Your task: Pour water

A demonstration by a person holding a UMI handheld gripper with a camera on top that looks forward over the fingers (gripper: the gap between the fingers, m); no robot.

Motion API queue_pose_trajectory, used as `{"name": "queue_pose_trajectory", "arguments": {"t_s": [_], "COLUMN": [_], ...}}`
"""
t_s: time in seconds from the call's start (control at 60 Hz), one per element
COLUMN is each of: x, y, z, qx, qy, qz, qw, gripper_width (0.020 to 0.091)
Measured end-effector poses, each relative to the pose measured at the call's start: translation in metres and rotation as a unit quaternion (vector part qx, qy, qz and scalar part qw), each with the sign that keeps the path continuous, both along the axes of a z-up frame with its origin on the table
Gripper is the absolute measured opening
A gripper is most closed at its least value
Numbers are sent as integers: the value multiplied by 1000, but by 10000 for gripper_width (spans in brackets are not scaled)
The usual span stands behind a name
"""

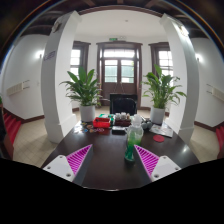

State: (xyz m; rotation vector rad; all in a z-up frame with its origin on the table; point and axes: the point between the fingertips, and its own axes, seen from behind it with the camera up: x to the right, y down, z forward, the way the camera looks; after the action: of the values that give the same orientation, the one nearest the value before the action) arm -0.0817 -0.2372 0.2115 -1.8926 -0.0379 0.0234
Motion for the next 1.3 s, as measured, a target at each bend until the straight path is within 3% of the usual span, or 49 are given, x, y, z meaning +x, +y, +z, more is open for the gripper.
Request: {"name": "queue_pose_trajectory", "arguments": {"t_s": [0.117, 0.133, 0.183, 0.317, 0.767, 0.85, 0.9, 0.917, 1.05, 1.067, 1.15, 1.167, 1.183, 1.3], "x": [31, 25, 60, 93, 89, 93, 98, 100, 98, 101, 98, 96, 96, 96], "y": [8, 2, 23, 61, 191, 203, 207, 209, 209, 207, 206, 207, 208, 207], "z": [-31, -21, -57, -90, -108, -113, -113, -112, -112, -110, -112, -113, -112, -111], "qx": [1, 0, 1, 5, 37, 43, 55, 60, 74, 73, 76, 76, 79, 82], "qy": [4, 4, 0, 8, 16, -2, -13, -16, 10, 10, -4, -7, -10, -21], "qz": [-24, -31, -43, -61, -15, -21, -35, -39, -49, -43, -35, -33, -34, -41], "qw": [1000, 1000, 999, 998, 999, 999, 998, 997, 996, 996, 997, 997, 996, 996], "gripper_width": [829, 829, 825, 825, 810, 713, 590, 514, 457, 416, 351, 375, 320, 317]}}
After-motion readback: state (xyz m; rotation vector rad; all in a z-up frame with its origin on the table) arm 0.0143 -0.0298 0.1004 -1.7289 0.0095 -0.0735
